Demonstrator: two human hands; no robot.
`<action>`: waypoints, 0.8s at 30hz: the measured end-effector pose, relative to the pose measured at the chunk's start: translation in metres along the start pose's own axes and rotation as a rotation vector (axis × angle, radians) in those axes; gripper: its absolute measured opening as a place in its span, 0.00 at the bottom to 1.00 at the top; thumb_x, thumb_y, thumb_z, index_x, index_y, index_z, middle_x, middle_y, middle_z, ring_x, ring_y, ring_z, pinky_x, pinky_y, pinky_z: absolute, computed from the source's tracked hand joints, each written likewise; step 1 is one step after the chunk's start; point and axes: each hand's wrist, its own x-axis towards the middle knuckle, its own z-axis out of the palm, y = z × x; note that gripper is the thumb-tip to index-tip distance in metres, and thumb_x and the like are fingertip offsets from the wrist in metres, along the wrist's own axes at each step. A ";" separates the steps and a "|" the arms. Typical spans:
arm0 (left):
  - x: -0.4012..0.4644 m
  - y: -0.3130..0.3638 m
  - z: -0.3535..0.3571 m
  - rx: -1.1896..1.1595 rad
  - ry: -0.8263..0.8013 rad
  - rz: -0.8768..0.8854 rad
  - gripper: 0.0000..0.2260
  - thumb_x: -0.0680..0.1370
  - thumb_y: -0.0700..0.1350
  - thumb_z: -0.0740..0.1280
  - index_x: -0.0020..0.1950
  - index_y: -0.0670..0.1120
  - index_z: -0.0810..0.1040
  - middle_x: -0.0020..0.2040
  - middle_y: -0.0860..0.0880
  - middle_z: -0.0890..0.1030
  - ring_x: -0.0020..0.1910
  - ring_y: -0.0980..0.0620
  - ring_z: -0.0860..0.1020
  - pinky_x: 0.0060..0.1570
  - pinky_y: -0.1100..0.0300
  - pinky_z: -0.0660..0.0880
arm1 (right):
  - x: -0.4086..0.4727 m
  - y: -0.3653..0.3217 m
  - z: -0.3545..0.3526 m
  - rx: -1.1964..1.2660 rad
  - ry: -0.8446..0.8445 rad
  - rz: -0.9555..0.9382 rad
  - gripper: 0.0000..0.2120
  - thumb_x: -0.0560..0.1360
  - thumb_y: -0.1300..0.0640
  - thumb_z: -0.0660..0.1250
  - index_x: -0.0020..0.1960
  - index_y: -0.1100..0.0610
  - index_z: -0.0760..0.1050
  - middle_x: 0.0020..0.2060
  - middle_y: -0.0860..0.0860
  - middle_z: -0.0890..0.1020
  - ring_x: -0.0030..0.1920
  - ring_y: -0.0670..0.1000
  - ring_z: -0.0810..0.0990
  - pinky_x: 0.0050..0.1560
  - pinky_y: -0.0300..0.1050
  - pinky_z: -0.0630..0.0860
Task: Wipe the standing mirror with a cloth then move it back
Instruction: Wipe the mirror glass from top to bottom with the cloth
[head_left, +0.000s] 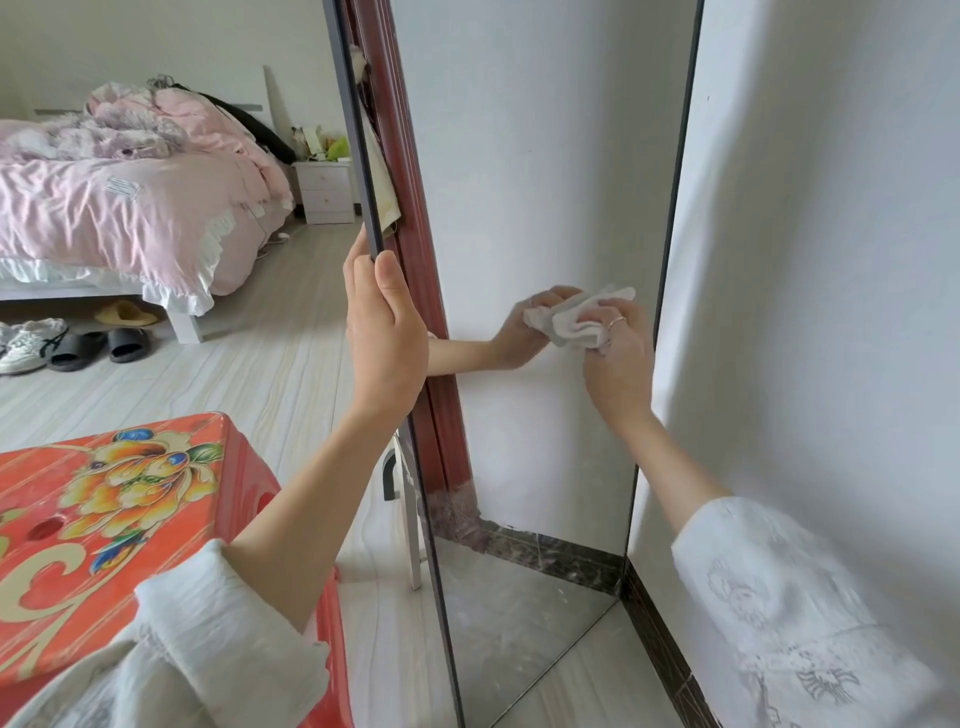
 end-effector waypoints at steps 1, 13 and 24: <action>0.000 -0.001 0.000 -0.006 0.004 0.003 0.14 0.83 0.45 0.46 0.37 0.54 0.58 0.65 0.34 0.68 0.66 0.50 0.66 0.50 0.84 0.55 | -0.009 0.002 0.005 0.011 0.000 0.017 0.13 0.70 0.72 0.62 0.51 0.63 0.79 0.56 0.59 0.75 0.57 0.59 0.74 0.55 0.42 0.68; 0.002 -0.003 0.002 -0.023 0.035 0.009 0.15 0.83 0.44 0.46 0.36 0.53 0.58 0.61 0.30 0.68 0.64 0.36 0.65 0.54 0.68 0.62 | -0.102 0.067 -0.003 -0.250 -0.422 0.067 0.08 0.72 0.69 0.62 0.48 0.64 0.77 0.55 0.57 0.75 0.54 0.58 0.73 0.46 0.42 0.69; 0.000 -0.006 0.006 -0.012 0.076 0.005 0.14 0.83 0.44 0.46 0.37 0.54 0.59 0.62 0.35 0.71 0.50 0.66 0.68 0.46 0.86 0.54 | 0.011 0.043 0.006 -0.168 -0.067 -0.010 0.16 0.71 0.72 0.56 0.56 0.66 0.74 0.69 0.58 0.69 0.65 0.58 0.71 0.54 0.42 0.67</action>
